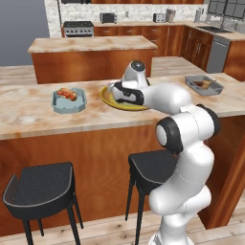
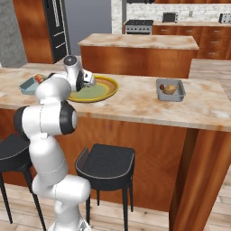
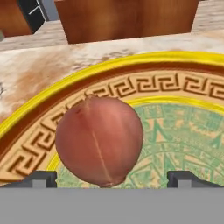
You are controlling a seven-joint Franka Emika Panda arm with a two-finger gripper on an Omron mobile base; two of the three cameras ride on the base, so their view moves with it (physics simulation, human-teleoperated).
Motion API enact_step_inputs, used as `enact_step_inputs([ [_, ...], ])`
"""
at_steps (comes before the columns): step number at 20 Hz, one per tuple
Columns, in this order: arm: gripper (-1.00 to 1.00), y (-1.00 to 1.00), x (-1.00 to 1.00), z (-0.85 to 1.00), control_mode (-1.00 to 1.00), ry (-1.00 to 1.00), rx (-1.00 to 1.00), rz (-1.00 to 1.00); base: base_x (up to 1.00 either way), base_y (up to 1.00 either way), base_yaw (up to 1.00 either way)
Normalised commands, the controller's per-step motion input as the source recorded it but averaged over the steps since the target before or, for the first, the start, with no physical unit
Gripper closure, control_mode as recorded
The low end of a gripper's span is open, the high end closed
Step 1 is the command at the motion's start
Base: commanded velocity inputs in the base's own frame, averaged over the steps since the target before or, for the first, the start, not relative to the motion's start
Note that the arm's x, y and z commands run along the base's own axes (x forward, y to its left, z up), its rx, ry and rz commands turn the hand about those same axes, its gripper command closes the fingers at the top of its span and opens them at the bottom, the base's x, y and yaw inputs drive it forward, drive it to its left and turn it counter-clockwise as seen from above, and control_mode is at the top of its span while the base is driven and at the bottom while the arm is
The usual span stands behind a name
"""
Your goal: Place one cooked food and one vegetable from the large plate to each tupperware container.
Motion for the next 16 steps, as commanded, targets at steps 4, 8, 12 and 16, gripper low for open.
enact_step_inputs([
  [4, -1.0, 0.03, 0.52, -0.11, -1.0, -0.08, 0.01, 0.01, 0.0, 0.0, 0.0],
  [8, -1.0, 0.18, 0.33, 0.0, -1.0, -0.09, 0.0, 0.01, 0.0, 0.0, 0.0],
  [12, 1.0, 0.05, 0.0, -0.01, -1.0, -0.06, 0.0, 0.0, 0.0, 0.0, 0.0],
  [16, 1.0, -0.03, -0.14, -0.01, -1.0, -0.01, 0.0, 0.0, 0.0, 0.0, 0.0],
])
